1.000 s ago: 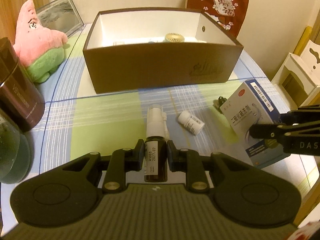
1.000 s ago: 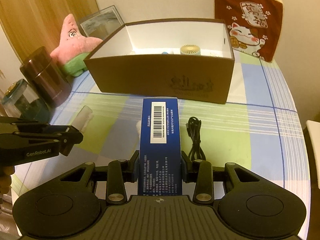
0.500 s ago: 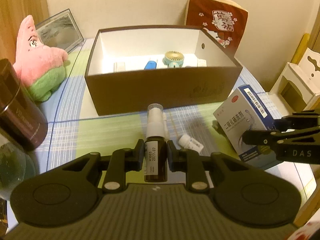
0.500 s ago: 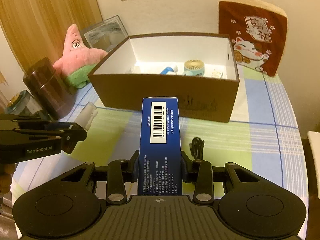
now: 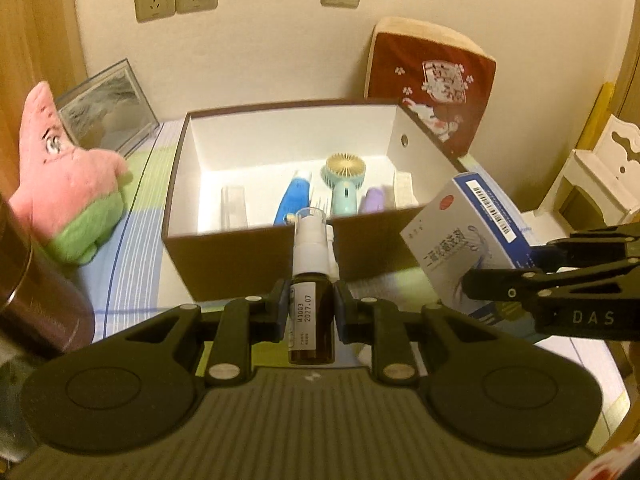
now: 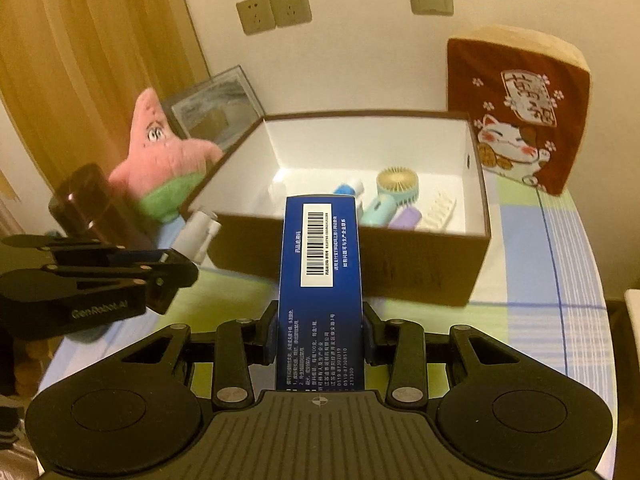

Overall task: Organize rigid objects
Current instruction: 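Carry the spray bottle and blue medicine box with both grippers over the brown box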

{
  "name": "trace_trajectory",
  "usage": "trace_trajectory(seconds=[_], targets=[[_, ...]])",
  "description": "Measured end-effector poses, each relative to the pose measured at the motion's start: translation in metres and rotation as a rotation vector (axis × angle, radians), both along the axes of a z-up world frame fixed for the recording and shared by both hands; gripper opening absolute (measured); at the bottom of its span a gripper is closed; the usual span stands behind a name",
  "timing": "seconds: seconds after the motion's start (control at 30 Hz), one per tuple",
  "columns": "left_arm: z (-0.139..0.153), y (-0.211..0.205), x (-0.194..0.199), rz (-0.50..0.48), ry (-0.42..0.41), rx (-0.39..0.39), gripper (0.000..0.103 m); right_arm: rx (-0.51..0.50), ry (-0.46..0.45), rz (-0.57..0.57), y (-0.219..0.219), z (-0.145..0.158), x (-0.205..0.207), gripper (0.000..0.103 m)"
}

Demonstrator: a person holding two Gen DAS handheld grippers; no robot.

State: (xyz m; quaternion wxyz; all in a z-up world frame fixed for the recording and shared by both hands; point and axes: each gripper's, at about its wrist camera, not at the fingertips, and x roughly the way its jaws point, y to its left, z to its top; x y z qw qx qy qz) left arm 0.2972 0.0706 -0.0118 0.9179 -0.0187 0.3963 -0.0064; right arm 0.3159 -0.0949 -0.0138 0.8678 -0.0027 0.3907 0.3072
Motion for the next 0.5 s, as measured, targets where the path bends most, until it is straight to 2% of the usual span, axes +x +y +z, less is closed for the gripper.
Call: trace_trajectory(seconds=[0.5], targets=[[0.014,0.018,0.091,0.010,-0.028,0.015,0.021,0.038,-0.033,-0.003,0.039,0.021,0.085,0.039]])
